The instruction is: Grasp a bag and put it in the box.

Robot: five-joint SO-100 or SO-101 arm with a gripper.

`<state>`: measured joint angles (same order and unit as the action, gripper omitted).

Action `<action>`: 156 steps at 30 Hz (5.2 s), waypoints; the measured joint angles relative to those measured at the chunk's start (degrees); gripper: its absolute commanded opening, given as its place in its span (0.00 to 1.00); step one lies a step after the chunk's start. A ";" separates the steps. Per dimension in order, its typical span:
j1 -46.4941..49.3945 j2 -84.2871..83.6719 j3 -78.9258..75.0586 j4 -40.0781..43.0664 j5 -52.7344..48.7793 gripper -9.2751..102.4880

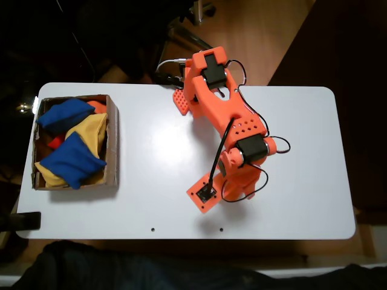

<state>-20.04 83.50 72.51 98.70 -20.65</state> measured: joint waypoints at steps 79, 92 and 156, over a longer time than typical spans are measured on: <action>2.81 -14.59 10.46 -5.98 -8.00 0.51; 3.08 -13.36 10.37 -5.89 -8.00 0.32; 25.93 18.46 -13.01 7.82 -19.42 0.25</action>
<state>5.89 101.95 59.50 106.52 -40.08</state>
